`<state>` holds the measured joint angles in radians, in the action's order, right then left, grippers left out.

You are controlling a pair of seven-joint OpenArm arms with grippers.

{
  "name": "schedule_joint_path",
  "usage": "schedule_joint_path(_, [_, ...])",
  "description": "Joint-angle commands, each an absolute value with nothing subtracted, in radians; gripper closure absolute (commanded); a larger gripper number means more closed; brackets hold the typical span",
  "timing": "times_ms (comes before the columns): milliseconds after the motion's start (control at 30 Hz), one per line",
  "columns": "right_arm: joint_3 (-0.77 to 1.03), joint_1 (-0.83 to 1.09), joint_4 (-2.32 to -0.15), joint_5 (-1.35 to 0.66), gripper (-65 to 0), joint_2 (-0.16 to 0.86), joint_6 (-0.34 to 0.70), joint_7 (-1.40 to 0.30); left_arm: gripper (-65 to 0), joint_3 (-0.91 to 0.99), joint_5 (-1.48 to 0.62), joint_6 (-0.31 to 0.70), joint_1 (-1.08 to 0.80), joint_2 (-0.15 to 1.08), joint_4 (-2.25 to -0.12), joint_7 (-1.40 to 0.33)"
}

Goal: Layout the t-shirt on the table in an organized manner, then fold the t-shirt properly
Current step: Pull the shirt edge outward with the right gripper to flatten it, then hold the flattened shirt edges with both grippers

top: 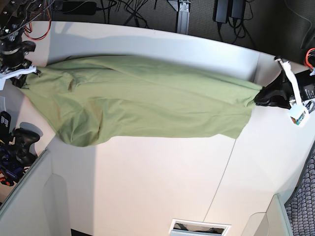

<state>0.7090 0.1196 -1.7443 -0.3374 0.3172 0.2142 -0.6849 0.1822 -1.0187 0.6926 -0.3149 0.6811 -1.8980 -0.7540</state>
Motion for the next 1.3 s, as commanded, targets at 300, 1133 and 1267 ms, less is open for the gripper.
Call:
schedule_joint_path(300, [0.717,0.147,-1.8,-0.457,-38.8,0.225,0.216,-0.671,0.0,0.189,-1.035,0.698,-0.387,0.692,-1.912,-0.734])
schedule_joint_path(1133, [0.469,-0.01,-1.56,-0.257,-38.8,0.275,0.272,-0.657,-9.4,0.189,-1.029,0.698,-0.405,0.676,-1.912,-0.741])
schedule_joint_path(1267, [0.462,0.017,-1.56,-0.307,-38.8,0.268,0.304,-0.66,-9.5,0.189,-1.03,0.698,-0.405,0.657,-1.912,-0.74])
